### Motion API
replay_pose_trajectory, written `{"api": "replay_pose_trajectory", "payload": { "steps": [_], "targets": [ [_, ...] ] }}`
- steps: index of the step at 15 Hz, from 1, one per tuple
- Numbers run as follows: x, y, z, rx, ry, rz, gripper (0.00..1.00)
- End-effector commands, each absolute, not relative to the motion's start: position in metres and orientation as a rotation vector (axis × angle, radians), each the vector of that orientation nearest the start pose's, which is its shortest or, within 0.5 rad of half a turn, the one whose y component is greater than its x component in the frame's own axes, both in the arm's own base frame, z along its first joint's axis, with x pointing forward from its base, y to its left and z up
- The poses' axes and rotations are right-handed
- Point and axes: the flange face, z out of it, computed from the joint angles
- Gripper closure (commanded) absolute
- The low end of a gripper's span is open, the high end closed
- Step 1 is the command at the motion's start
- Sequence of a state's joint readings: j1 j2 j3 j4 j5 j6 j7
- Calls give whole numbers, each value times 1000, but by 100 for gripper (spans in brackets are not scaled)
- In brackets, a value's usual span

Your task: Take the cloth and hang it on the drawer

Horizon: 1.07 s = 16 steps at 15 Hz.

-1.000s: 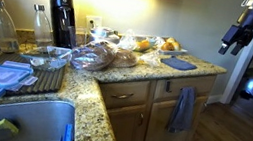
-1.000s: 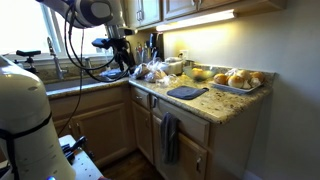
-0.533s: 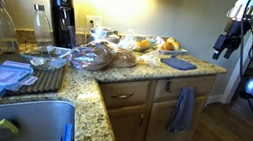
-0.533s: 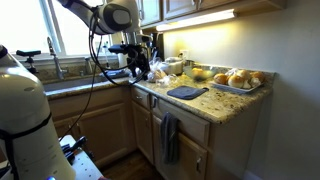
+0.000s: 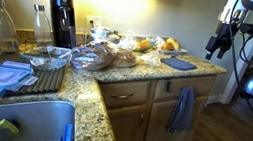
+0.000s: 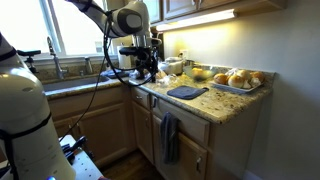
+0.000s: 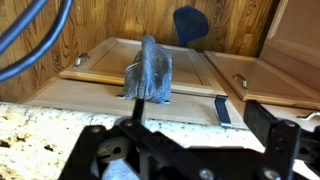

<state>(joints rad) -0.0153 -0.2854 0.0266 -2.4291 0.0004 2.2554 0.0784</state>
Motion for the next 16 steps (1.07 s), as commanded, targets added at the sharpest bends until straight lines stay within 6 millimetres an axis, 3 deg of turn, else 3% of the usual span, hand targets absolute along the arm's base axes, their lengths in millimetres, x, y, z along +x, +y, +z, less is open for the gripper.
{"api": "replay_pose_trajectory", "payload": {
  "steps": [1,4,10,16],
  "targets": [
    [457,5,424,-3137,107,-175,0],
    [463,-5,423,-3141,124,-189,0],
    [487,-53,420,-3146,89,-261,0],
    [527,-87,406,-3142,-16,-421,0]
  ]
}}
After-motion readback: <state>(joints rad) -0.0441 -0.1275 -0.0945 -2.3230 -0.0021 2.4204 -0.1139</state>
